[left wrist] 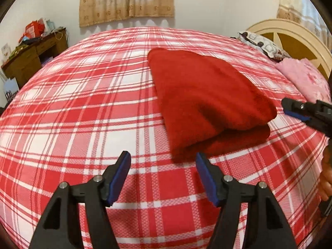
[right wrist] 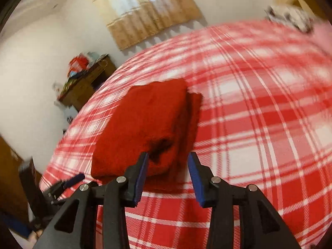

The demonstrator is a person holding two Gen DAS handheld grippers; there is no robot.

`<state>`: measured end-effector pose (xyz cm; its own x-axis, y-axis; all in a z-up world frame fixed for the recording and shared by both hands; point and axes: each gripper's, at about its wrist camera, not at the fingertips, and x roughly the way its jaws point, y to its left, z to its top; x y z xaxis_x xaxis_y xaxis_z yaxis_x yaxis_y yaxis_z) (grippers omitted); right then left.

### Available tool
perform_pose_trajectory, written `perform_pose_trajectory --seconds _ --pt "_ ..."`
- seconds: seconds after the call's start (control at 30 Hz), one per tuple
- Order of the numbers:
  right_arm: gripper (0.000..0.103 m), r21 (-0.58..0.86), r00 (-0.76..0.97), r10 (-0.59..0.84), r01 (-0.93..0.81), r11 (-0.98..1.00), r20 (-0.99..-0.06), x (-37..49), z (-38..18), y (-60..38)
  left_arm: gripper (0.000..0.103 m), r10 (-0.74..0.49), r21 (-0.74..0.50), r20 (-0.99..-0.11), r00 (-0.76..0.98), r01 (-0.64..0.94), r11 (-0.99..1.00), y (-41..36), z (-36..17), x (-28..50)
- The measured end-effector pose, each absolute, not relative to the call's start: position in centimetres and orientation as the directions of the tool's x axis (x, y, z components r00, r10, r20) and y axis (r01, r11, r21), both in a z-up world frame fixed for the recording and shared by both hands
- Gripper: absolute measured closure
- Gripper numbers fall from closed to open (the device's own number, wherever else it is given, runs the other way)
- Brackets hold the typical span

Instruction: Fold small clothes

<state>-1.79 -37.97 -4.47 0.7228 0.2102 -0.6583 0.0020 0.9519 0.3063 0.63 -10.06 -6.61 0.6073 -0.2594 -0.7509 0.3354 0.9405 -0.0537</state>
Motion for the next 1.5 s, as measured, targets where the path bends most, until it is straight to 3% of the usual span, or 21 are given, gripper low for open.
perform_pose_trajectory --seconds 0.1,0.17,0.23,0.27,0.33,0.43,0.5,0.57,0.67,0.8,1.07,1.13,1.2,1.5 --pt "0.060 0.215 0.706 0.178 -0.037 0.976 -0.686 -0.9 -4.8 -36.0 0.028 -0.248 -0.014 -0.743 0.622 0.356 0.935 -11.3 -6.4 1.0" --pt "0.060 0.176 0.685 0.155 -0.040 0.984 -0.712 -0.1 -6.0 -35.4 0.026 -0.161 0.079 -0.727 0.668 0.314 0.946 -12.3 -6.8 1.6" --pt "0.062 0.172 0.646 0.156 -0.039 0.984 -0.747 0.8 -7.4 -35.3 0.024 -0.128 0.090 -0.740 0.660 0.286 0.954 -12.4 -7.5 2.5" --pt "0.075 0.179 0.633 0.166 -0.044 0.983 -0.756 1.0 -8.0 -35.3 0.025 -0.132 0.069 -0.751 0.647 0.276 0.959 -12.1 -7.7 2.8" --pt "0.090 0.182 0.616 0.168 -0.040 0.982 -0.770 0.9 -8.8 -35.3 0.028 -0.170 0.002 -0.759 0.629 0.263 0.965 -10.9 -8.0 3.2" --pt "0.095 0.265 0.610 0.230 -0.033 0.964 -0.758 0.3 -8.9 -36.0 0.048 -0.221 -0.039 -0.755 0.618 0.294 0.955 -10.2 -8.0 2.9" --pt "0.096 0.309 0.605 0.269 -0.039 0.950 -0.750 -0.1 -8.7 -36.1 0.067 -0.238 -0.049 -0.753 0.614 0.307 0.950 -10.4 -7.6 2.7" --pt "0.096 0.287 0.605 0.250 -0.038 0.957 -0.756 -0.8 -8.9 -36.0 0.079 -0.270 -0.083 -0.758 0.594 0.323 0.943 -10.7 -7.1 2.6" --pt "0.097 0.267 0.597 0.227 -0.023 0.963 -0.770 -1.4 -9.9 -36.1 0.080 -0.273 -0.073 -0.755 0.596 0.338 0.938 -11.1 -6.6 2.2" --pt "0.097 0.332 0.598 0.259 0.012 0.943 -0.759 -2.1 -10.1 -37.3 0.080 -0.275 -0.068 -0.762 0.586 0.351 0.934 -10.9 -6.5 1.7" --pt "0.096 0.219 0.628 0.168 0.003 0.976 -0.760 -3.6 -7.9 -36.1 0.077 -0.228 -0.006 -0.767 0.600 0.347 0.938 -10.0 -5.6 0.7" --pt "0.096 0.156 0.656 0.109 0.013 0.988 -0.747 -3.8 -6.6 -35.8 0.065 -0.204 0.026 -0.751 0.628 0.337 0.941 -9.4 -5.0 0.6" --pt "0.096 0.134 0.690 0.085 0.018 0.991 -0.718 -3.6 -5.3 -35.6 0.044 -0.181 0.058 -0.722 0.667 0.319 0.946 -8.8 -4.2 0.7" --pt "0.095 0.190 0.714 0.129 0.006 0.982 -0.688 1.5 -4.7 -33.8 0.043 -0.121 0.083 -0.711 0.693 0.254 0.964 -9.4 -3.9 3.9"
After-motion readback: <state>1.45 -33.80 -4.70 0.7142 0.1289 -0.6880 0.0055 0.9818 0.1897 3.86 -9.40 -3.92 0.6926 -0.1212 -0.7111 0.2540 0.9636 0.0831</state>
